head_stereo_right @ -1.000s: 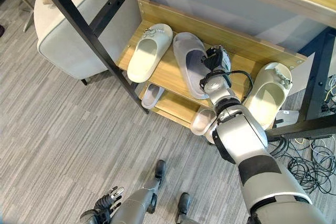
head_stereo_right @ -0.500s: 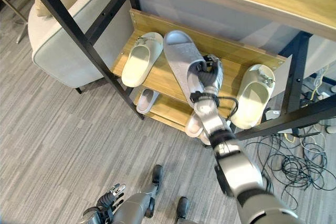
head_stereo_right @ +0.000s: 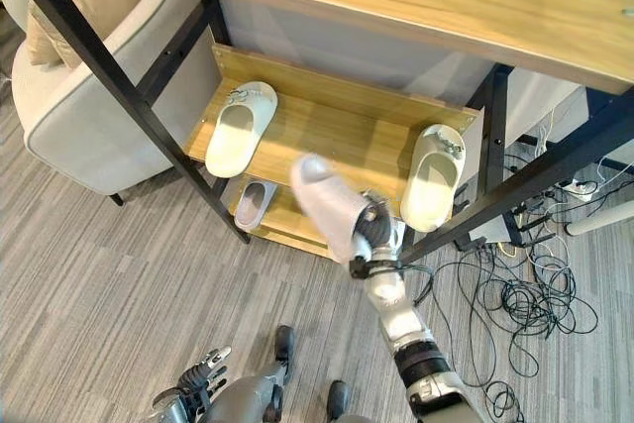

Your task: Arrange the slippers neatly on the shoe rack.

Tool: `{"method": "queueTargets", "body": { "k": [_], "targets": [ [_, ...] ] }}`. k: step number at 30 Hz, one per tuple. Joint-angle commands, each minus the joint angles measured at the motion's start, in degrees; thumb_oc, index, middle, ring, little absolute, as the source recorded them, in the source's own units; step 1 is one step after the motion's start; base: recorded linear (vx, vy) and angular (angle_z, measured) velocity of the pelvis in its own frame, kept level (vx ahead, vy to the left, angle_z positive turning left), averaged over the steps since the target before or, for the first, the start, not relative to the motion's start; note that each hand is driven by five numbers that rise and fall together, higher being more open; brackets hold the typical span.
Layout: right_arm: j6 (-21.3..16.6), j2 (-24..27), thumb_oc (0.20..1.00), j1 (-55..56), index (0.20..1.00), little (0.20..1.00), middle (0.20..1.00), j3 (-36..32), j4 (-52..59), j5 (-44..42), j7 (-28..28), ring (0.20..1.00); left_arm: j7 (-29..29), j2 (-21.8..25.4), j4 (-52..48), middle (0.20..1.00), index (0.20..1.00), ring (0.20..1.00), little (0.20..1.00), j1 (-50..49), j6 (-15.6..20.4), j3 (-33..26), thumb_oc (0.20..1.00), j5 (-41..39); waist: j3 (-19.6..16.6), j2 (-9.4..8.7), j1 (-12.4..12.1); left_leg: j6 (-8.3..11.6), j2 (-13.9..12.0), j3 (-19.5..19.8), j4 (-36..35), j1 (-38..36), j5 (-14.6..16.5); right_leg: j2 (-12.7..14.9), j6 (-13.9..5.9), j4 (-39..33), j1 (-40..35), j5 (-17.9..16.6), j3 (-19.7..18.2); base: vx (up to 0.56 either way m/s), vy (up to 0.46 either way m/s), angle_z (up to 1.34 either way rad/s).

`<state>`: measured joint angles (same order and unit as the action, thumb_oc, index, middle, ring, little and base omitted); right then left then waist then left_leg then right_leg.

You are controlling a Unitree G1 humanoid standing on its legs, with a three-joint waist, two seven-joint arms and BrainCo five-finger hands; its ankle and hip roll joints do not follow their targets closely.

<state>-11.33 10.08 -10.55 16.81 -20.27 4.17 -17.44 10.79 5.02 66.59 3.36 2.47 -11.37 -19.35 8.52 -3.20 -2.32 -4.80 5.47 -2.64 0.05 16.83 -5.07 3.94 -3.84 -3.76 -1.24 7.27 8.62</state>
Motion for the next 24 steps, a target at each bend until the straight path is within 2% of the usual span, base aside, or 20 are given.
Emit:
{"method": "queueTargets", "body": {
  "k": [1,7,11,13,14,16,19,20,21,23,24],
  "targets": [
    [-1.84,0.32,0.2,6.08,0.2,0.2,0.2,-0.34,5.99,-0.13,2.02,0.2,-1.57,-2.58,6.33,1.0,1.0,1.0,1.0,-2.09,0.72,1.89,1.0,1.1,-4.54,-0.31,1.28,-2.24,-1.54,1.26,5.8,-3.61,7.71,0.18,-2.28,5.55,-3.34,1.91,-0.41,0.06,0.015,-0.04],
    [-3.81,1.59,0.2,20.47,0.2,0.2,0.2,0.83,4.77,2.8,0.83,0.2,-3.5,-3.0,8.47,1.0,1.0,1.0,1.0,-3.6,2.4,2.11,1.0,1.28,-7.25,-1.27,2.71,-2.17,-1.56,0.54,5.72,-7.44,8.93,-0.28,-2.82,10.2,-3.75,0.31,-1.59,0.1,0.04,-0.08],
    [-6.13,2.77,0.2,24.26,0.2,0.2,0.2,2.07,0.32,4.95,-1.53,0.2,-3.35,-3.44,8.01,1.0,1.0,1.0,1.0,-5.28,2.91,2.55,1.0,1.29,-8.37,-1.5,3.02,-2.17,-1.39,0.4,5.26,-8.8,9.11,-0.22,-3.0,12.12,-3.75,-0.95,-1.63,0.06,0.038,-0.03],
    [-8.43,2.71,0.2,25.24,0.2,0.2,0.2,1.96,-5.69,6.08,-4.89,0.2,-3.73,-3.65,8.37,1.0,1.0,1.0,1.0,-5.86,3.28,3.51,1.0,2.1,-8.83,-1.22,3.31,-2.15,-1.65,0.31,5.29,-9.4,9.32,0.19,-3.47,17.81,-1.45,-3.15,-2.26,0.03,0.063,-0.06],
    [-9.4,2.06,0.2,24.76,0.2,0.2,0.2,1.37,-8.39,5.21,-5.7,0.2,-4.26,-3.85,8.75,1.0,1.0,1.0,1.0,-5.76,3.34,4.09,1.0,2.55,-8.49,-0.76,3.66,-2.22,-2.18,-0.07,5.75,-9.68,9.52,0.78,-3.79,23.76,1.73,-6.1,-2.43,0.01,0.05,-0.06],
    [-9.76,1.99,0.2,24.61,0.2,0.2,0.2,1.19,-9.04,5.14,-5.78,0.2,-4.38,-3.79,8.81,1.0,1.0,1.0,1.0,-5.95,3.38,4.54,1.0,2.97,-8.36,-0.64,3.69,-2.21,-2.22,0.0,5.96,-9.71,9.71,0.62,-3.67,25.79,2.82,-6.18,-2.52,0.01,0.04,-0.09],
    [-9.95,2.21,0.2,24.93,0.2,0.2,0.2,1.35,-9.17,5.42,-5.93,0.2,-4.66,-3.9,8.97,1.0,1.0,1.0,1.0,-6.36,3.51,5.09,1.0,3.32,-8.17,-0.17,4.01,-2.16,-2.63,0.5,6.13,-10.16,10.02,0.15,-2.69,28.61,6.06,-4.08,-3.33,0.03,0.031,-0.12],
    [-10.1,2.33,0.2,25.02,0.2,0.2,0.2,1.5,-9.47,5.89,-6.49,0.2,-4.64,-4.03,9.08,1.0,1.0,1.0,1.0,-6.63,3.61,5.42,1.0,3.46,-7.99,0.13,4.28,-2.12,-2.73,0.93,6.1,-10.49,10.13,-0.61,-1.78,28.52,7.59,-2.33,-4.25,0.07,0.02,0.09],
    [-10.44,2.51,0.2,25.22,0.2,0.2,0.2,2.12,-10.24,6.27,-6.7,0.2,-4.66,-4.15,9.39,1.0,1.0,1.0,1.0,-6.94,3.93,6.08,1.0,3.54,-7.53,0.58,4.92,-2.08,-2.67,1.89,6.05,-11.18,10.31,-2.26,-0.61,26.2,10.16,0.65,-5.67,0.11,0.0,0.21],
    [-10.47,2.42,0.2,25.16,0.2,0.2,0.2,3.05,-11.23,6.3,-6.46,0.2,-4.94,-4.4,9.9,1.0,1.0,1.0,1.0,-6.81,4.49,6.85,1.0,4.01,-7.41,0.34,5.48,-2.07,-2.11,2.65,5.86,-11.88,10.58,-3.1,-0.13,21.55,11.58,-0.14,-6.64,0.09,-0.047,0.33],
    [-10.47,2.43,0.2,25.15,0.2,0.2,0.2,3.06,-11.23,6.3,-6.46,0.2,-4.94,-4.41,9.91,1.0,1.0,1.0,1.0,-6.81,4.5,6.83,1.0,4.02,-7.34,0.39,5.59,-2.07,-2.11,2.76,5.88,-11.97,10.64,-3.1,-0.13,21.46,11.41,-0.12,-6.53,0.06,-0.069,0.4]
  ]
}}
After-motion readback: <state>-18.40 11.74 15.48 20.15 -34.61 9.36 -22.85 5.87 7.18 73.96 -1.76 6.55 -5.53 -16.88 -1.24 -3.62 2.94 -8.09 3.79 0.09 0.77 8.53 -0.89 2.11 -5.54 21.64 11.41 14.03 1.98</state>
